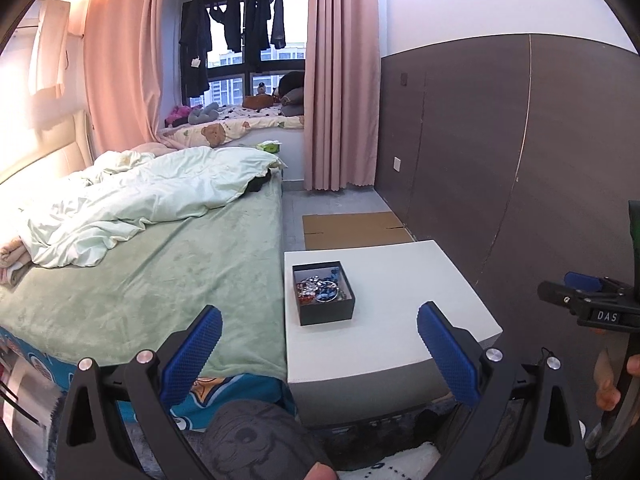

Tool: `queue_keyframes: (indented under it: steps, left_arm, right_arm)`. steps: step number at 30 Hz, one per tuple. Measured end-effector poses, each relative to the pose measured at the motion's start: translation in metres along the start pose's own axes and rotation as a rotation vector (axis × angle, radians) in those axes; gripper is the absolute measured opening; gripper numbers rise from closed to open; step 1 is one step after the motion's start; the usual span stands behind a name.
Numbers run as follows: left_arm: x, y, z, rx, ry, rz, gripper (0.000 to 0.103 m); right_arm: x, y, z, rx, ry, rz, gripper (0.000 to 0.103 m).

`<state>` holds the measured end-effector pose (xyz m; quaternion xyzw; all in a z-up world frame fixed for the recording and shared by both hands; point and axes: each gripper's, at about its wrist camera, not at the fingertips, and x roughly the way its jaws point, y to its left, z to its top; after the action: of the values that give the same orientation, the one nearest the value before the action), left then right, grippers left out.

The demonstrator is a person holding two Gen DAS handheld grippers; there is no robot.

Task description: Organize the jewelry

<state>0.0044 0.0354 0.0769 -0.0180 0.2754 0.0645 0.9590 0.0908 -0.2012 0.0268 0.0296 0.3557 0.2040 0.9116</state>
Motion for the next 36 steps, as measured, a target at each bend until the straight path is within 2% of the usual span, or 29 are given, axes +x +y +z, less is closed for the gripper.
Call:
queue_keyframes:
  steps: [9,12,19,27,36]
  left_arm:
    - [-0.004,0.013,-0.008,-0.011,0.001,0.032,0.095]
    - [-0.005,0.015,-0.008,-0.004,-0.003,0.047,0.095]
    - [0.002,0.019,-0.006,0.004,-0.004,0.069,0.095]
    - [0.007,0.031,-0.006,-0.016,0.006,0.075,0.095]
    - [-0.006,0.036,-0.012,-0.011,-0.005,0.077,0.095]
  right_arm:
    - [0.004,-0.002,-0.007,0.011,0.000,-0.004,0.098]
    - [0.009,-0.005,-0.003,0.032,0.006,0.020,0.098]
    - [0.015,0.003,0.005,-0.008,0.001,0.019,0.098]
    - [0.022,0.001,0.003,0.013,0.014,0.019,0.098]
    - [0.024,0.002,0.000,0.037,0.017,0.027,0.098]
